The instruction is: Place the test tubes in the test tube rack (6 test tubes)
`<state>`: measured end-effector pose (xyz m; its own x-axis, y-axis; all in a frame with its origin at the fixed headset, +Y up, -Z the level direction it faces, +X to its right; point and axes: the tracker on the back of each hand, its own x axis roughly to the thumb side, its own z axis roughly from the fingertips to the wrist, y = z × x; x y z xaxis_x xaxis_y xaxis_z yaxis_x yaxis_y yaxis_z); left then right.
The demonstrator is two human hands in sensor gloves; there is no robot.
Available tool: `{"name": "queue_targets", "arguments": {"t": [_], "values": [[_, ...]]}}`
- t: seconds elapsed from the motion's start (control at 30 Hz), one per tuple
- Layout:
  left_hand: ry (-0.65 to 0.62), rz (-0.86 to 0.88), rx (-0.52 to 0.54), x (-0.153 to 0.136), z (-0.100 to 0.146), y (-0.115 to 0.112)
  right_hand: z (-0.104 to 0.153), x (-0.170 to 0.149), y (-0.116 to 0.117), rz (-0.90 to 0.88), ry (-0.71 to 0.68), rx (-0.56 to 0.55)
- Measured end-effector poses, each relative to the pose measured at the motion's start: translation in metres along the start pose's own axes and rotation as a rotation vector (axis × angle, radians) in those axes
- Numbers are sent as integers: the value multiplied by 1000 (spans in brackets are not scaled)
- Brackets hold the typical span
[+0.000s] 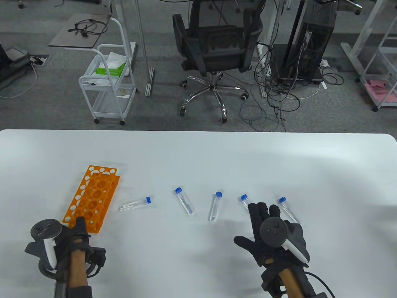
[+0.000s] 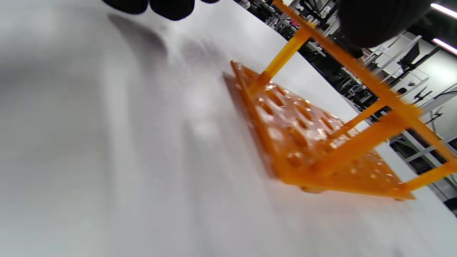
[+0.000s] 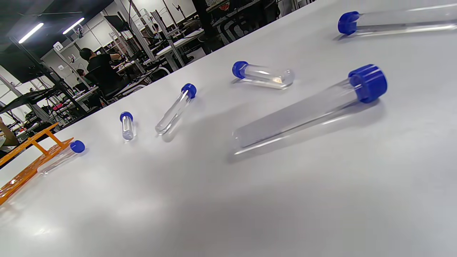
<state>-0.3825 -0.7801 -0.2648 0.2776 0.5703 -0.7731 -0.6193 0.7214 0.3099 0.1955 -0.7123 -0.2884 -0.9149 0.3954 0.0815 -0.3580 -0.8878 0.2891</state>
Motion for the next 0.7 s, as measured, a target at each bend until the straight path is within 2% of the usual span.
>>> {"name": "queue_targets", "arguments": {"t": [0.27,0.33,0.43,0.57,0.7], "values": [[16,47,-3,-2,-3,-2,0,0,-1,-2,1,-4],[13,127,-30,-3,-5,-3,0,0,-1,-1,1,-6],[-12,347,-108,-4,-11,-9,0,-1,-1,0,1,-6],[-16,481,-140,-8,-15,-10,1,0,-1,-2,-1,-9],[-31,688,-252,-8,-16,-12,1,0,-1,-5,-6,-15]]}}
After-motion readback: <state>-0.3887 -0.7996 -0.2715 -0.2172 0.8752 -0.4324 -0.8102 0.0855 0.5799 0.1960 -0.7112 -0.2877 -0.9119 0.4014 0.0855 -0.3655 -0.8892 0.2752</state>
